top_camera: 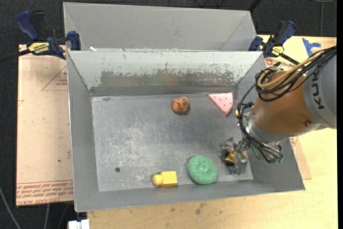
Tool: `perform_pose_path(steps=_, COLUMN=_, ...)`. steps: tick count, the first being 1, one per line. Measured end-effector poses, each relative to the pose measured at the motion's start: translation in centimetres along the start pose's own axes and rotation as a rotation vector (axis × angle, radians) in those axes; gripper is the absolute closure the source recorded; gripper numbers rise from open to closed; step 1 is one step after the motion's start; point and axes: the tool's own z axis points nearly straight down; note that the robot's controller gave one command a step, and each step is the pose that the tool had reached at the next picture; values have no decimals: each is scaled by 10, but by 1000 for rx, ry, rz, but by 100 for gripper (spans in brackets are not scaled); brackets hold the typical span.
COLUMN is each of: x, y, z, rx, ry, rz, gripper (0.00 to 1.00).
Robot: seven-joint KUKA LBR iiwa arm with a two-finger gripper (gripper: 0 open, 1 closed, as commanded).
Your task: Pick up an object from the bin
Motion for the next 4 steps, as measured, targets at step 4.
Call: perform_pose_path(steps=4, x=-1, y=-13, z=-30, rx=1, ry=-2, rz=-29, gripper=100)
